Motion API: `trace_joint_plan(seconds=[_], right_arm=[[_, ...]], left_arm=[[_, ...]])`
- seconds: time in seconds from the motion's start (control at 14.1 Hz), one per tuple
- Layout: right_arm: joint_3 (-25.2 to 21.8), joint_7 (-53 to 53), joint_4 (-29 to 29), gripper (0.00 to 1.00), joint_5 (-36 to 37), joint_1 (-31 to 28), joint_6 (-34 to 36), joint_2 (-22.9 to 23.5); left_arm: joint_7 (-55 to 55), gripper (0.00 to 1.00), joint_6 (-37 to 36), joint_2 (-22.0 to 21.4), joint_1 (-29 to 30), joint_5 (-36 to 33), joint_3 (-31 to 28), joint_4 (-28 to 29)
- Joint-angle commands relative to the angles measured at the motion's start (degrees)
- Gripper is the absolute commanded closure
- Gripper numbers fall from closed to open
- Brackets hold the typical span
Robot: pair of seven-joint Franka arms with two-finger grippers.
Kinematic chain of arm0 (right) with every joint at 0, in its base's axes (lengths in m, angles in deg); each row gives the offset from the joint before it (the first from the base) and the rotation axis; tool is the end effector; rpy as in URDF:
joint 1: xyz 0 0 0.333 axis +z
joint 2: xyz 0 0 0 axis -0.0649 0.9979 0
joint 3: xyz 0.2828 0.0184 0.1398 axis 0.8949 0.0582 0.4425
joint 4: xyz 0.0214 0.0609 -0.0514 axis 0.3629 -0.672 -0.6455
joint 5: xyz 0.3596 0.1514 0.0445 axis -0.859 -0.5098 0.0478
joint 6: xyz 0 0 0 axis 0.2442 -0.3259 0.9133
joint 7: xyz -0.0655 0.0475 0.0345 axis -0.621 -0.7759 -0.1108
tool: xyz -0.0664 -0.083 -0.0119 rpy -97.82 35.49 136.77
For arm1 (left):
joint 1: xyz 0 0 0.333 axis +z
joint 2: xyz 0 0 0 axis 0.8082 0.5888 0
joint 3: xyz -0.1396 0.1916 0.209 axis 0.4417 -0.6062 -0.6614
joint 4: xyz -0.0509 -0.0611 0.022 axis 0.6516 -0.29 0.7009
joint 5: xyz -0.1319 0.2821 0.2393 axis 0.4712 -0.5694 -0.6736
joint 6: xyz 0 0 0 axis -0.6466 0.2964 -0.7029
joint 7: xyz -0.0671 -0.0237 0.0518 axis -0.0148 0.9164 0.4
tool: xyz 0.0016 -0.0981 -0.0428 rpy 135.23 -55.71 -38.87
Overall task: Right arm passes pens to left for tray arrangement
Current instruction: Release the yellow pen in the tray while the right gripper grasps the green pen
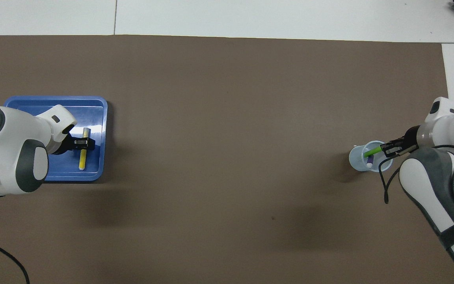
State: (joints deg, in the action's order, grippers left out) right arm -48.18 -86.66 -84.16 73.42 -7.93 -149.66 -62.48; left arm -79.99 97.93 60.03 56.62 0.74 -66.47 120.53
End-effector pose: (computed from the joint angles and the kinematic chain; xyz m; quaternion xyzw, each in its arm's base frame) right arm 0.5425 -0.0602 0.3955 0.9826 0.1841 0.0230 0.0059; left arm 0.5627 0.0001 0.3080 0.9995 -0.0291 0.0024 0.0121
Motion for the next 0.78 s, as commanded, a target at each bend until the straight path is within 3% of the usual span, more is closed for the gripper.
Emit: trace_joint_plan(seconds=[0.0, 0.35, 0.5, 0.64, 0.71], right_arm=[[0.73, 1.07, -0.24, 0.89, 0.21, -0.98, 0.40, 0.33], [0.73, 1.07, 1.60, 0.99, -4.71, -0.54, 3.82, 0.24], [0.82, 1.15, 3.53, 1.00, -5.33, -0.19, 6.27, 0.15], [1.00, 1.76, 4.77, 1.00, -8.22, 0.08, 8.39, -0.46], [1.26, 2.12, 4.77, 1.00, -9.02, 0.08, 8.83, -0.81]], left_arm=[[0.31, 0.34, -6.98, 0.34, 0.56, -0.25, 0.66, -4.92], [2.49, 0.28, -15.15, -0.89, 0.30, 3.97, 0.57, -9.93], [6.35, 0.19, -19.90, -1.07, -0.05, 4.15, 0.83, -13.44], [8.91, 0.17, -23.68, -1.15, -0.23, 5.02, 1.10, -16.17], [10.14, 0.09, -24.31, -1.76, -0.23, 6.94, 1.10, -16.62]])
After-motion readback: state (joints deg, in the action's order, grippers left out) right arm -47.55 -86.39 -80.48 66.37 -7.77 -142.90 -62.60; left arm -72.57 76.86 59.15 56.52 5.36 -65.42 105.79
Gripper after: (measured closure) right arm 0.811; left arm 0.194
